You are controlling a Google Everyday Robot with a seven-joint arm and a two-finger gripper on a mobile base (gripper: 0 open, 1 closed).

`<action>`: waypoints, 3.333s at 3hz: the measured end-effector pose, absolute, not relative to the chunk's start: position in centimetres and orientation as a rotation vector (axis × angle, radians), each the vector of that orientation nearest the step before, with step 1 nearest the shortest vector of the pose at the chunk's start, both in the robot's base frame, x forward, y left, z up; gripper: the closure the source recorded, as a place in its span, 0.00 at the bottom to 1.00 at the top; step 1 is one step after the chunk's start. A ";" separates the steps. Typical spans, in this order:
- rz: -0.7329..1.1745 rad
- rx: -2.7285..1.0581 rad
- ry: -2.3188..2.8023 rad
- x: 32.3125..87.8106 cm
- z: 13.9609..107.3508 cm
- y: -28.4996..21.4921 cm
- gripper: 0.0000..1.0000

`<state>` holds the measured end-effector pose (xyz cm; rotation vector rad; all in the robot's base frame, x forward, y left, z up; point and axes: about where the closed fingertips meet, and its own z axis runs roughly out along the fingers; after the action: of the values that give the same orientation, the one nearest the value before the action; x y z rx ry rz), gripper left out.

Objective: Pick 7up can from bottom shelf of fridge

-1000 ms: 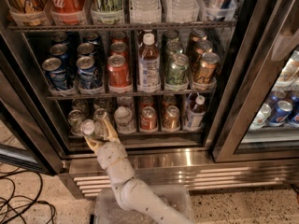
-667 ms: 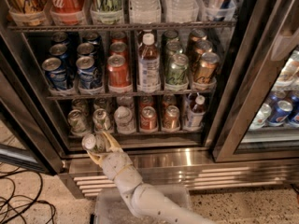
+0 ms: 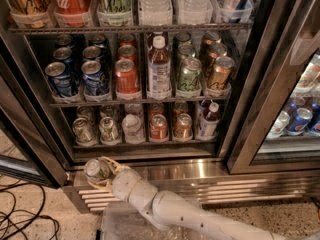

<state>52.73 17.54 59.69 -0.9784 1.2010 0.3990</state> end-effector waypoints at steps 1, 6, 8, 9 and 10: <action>0.399 -0.978 1.200 52.7 59.8 17.6 1.00; 0.913 -0.763 0.942 46.1 75.0 17.3 1.00; 1.161 -0.814 1.262 44.1 75.2 15.9 1.00; 1.169 -0.935 1.332 42.4 77.1 15.9 1.00; 1.049 -1.130 1.313 40.6 80.2 16.8 1.00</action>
Offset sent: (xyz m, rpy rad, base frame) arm -0.0063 0.0009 0.0317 0.1015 -0.0501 -0.0028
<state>40.61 16.78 80.25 -1.1305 1.3133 1.0495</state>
